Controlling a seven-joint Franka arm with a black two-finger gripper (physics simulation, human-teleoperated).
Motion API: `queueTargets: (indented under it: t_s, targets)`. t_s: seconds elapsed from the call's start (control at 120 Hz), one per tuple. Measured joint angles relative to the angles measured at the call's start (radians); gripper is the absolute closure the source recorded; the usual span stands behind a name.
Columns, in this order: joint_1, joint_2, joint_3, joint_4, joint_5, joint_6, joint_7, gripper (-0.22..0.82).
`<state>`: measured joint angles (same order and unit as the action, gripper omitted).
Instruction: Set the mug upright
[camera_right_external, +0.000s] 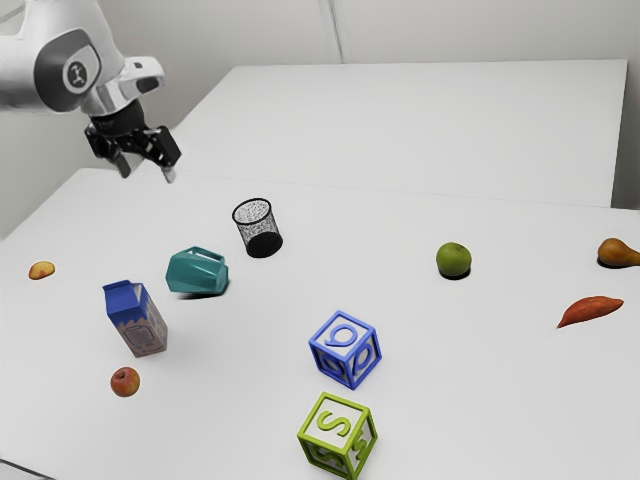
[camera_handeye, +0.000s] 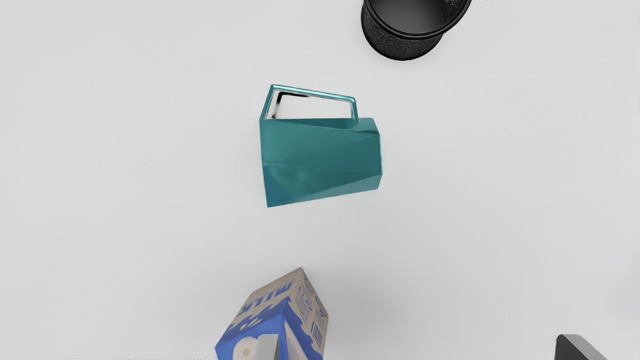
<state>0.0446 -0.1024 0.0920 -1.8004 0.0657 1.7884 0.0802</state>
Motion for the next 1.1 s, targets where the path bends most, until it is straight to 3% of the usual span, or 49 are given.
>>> queueTargets:
  t_s: [0.208,0.575,0.908,1.1]
  targets:
    - [0.165,0.041,0.0,-0.089,-0.219,0.013,0.014,0.0]
    - [0.295,0.279,0.004,-0.036,-0.403,-0.034,0.108,0.0]
    - [0.327,0.51,0.041,0.137,-0.529,-0.04,0.225,0.0]
    - [0.334,0.578,0.037,0.171,-0.618,-0.037,0.274,0.0]
